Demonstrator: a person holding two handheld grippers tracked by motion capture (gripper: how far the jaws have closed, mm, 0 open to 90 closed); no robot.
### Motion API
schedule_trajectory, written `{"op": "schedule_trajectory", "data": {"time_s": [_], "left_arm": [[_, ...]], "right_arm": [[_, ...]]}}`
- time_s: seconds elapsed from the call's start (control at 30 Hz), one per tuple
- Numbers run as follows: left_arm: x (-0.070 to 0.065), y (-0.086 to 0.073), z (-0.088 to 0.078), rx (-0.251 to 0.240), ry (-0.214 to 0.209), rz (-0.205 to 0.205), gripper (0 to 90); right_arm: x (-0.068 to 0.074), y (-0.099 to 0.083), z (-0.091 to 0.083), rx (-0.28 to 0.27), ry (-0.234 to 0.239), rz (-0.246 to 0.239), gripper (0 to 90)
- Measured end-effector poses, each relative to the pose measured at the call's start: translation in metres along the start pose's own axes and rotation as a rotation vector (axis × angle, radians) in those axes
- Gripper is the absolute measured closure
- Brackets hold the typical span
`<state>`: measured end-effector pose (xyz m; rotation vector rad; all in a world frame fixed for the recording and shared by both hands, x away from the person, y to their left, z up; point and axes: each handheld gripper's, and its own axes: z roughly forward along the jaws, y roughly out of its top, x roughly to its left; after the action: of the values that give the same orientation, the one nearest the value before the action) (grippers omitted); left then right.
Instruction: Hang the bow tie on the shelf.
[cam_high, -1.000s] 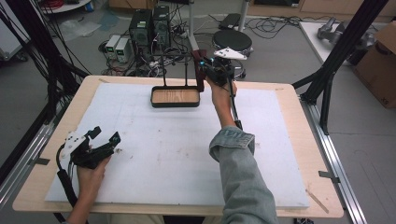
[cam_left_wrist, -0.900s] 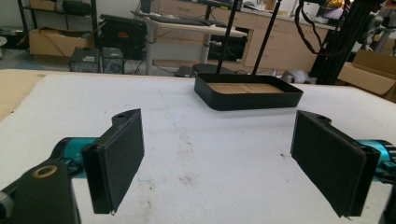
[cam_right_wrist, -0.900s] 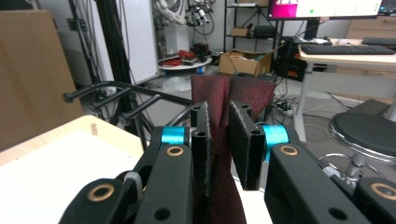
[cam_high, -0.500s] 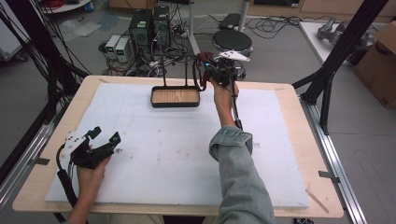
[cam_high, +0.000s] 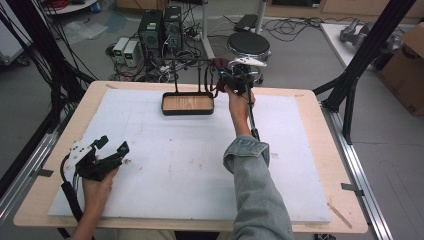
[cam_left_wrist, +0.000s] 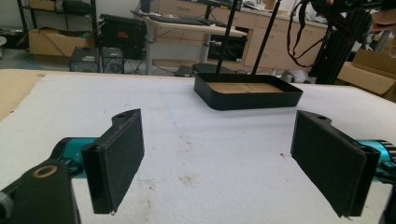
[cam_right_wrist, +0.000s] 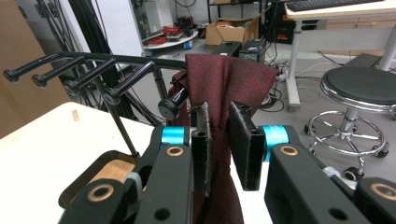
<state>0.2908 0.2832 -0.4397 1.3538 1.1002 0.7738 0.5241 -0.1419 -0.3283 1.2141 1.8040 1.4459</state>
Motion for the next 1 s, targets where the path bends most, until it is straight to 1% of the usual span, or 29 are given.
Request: {"op": "schedule_trajectory", "data": {"time_s": [0.23,0.37,0.57,0.73,0.87,0.9,1.0], "left_arm": [[0.000,0.000,0.000,0.001,-0.001,-0.001,17.7],[0.000,0.000,0.000,0.002,-0.002,0.001,17.6],[0.000,0.000,0.000,0.002,-0.002,0.000,17.6],[0.000,0.000,0.000,0.004,-0.002,0.003,17.6],[0.000,0.000,0.000,0.003,-0.002,0.003,17.6],[0.000,0.000,0.000,0.003,-0.001,0.004,17.6],[0.000,0.000,0.000,0.002,-0.003,0.003,17.6]], "right_arm": [[0.000,-0.001,0.001,0.009,-0.001,0.002,77.9],[0.001,-0.002,0.002,0.018,0.000,-0.019,77.6],[0.002,-0.001,0.001,0.012,-0.005,-0.025,75.1],[0.002,0.004,-0.006,-0.010,-0.009,-0.019,70.1],[0.002,0.010,-0.014,-0.028,-0.015,-0.029,63.4],[0.002,0.014,-0.020,-0.039,-0.009,-0.031,59.2],[0.001,0.017,-0.025,-0.049,-0.009,-0.030,56.8]]}}
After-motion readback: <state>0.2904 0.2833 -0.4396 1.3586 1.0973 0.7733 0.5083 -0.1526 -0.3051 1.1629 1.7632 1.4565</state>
